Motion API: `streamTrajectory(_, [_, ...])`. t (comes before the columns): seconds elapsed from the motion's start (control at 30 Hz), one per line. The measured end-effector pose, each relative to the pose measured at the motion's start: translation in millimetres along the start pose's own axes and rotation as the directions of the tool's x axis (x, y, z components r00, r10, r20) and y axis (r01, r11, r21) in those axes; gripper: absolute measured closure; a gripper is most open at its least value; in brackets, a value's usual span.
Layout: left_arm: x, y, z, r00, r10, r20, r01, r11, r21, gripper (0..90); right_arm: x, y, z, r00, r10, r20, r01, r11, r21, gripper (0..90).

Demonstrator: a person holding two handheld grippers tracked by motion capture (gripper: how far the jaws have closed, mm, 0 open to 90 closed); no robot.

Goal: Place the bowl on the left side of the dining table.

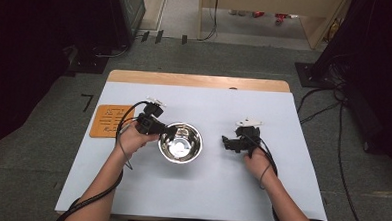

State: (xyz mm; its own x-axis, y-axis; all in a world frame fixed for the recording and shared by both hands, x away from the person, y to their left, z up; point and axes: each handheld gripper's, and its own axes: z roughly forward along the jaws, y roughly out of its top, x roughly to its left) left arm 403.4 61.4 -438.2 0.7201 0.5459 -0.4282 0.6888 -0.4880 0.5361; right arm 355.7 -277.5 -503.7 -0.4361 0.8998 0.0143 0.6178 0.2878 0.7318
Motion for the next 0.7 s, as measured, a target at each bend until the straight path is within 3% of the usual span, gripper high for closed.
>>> streamTrajectory(0.7, [10.6, -3.0, -6.7, 0.9994, -0.02, -0.027, 0.02, 0.9998, -0.009, 85.4, 1.0, -0.3, -0.4, 1.0, -0.005, 0.007, 0.005, 1.0, -0.003, 9.7])
